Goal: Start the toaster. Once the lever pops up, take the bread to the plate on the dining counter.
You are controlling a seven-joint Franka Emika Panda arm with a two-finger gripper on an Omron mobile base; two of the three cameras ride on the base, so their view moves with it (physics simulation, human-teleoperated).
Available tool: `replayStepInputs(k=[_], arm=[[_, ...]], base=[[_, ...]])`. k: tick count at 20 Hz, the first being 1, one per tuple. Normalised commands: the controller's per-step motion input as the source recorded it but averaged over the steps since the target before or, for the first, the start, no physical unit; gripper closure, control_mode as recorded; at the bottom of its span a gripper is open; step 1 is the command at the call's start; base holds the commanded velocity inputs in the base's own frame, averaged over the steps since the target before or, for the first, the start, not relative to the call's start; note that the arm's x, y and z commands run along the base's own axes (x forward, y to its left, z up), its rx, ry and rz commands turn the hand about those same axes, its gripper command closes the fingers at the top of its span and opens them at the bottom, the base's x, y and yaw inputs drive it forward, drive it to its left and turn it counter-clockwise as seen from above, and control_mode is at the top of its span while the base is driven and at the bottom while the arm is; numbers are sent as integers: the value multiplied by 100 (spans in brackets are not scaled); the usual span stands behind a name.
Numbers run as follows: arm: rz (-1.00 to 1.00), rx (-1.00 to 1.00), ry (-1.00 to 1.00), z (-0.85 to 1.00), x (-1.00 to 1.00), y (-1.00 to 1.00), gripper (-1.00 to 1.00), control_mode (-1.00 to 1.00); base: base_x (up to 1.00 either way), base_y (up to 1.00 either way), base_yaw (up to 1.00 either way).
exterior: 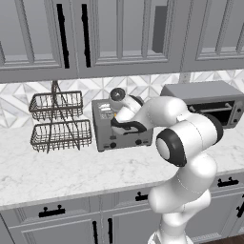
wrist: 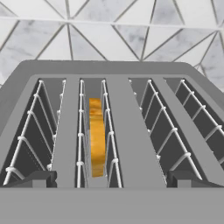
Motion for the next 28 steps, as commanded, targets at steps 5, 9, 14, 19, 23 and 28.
replayStepInputs(k=[5,9,14,19,23,28], arm=[[0,0,0,0,0,0,-100,-100],[0,0,0,0,0,0,-100,-100],[0,0,0,0,0,0,-100,-100],[0,0,0,0,0,0,-100,-100],[0,0,0,0,0,0,-100,-100],[0,0,0,0,0,0,-100,-100]], base=[[0,0,0],[0,0,0],[0,0,0],[0,0,0],[0,0,0],[0,0,0]])
